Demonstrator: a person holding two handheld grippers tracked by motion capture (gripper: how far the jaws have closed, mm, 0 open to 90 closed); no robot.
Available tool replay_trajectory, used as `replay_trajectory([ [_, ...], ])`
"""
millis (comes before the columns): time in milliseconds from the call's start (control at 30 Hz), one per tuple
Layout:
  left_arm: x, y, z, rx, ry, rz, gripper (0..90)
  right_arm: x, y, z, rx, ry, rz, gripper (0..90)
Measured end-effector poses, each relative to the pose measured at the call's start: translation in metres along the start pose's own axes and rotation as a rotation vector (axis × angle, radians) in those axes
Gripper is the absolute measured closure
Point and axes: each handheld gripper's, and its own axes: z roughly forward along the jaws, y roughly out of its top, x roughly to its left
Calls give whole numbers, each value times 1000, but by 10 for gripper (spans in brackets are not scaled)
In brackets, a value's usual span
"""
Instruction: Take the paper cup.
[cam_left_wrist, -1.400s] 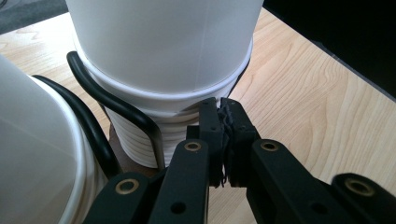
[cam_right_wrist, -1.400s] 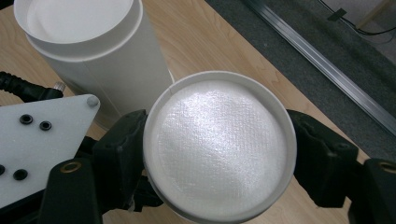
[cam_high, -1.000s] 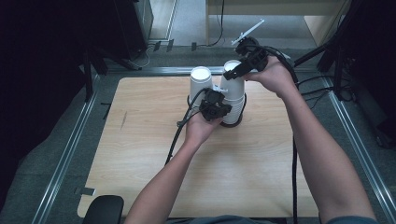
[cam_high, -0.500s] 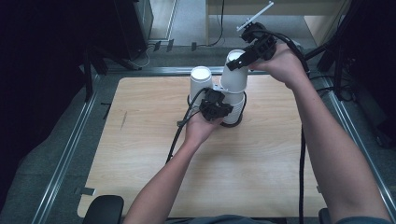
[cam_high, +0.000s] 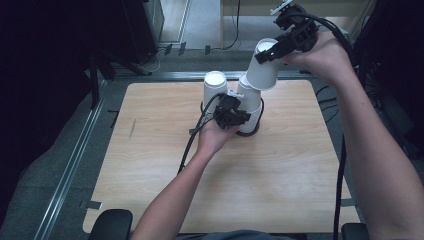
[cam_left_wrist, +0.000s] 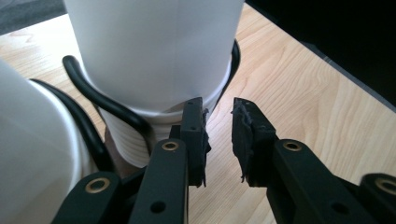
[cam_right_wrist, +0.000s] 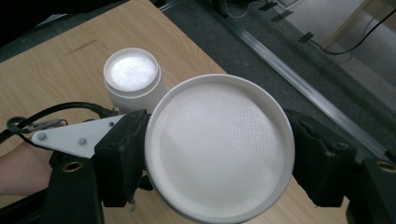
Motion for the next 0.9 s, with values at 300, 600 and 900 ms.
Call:
replay_trajectory([
  [300, -5, -1, -2, 23, -18, 37, 721, -3, -27, -22, -10, 45, 26, 263],
  [600, -6, -10, -9, 52, -72, 96, 699, 4, -52, -24, 20, 72, 12, 263],
  [900, 4, -20, -28, 59, -147, 118, 622, 17, -80, -13, 31, 77, -10, 263],
])
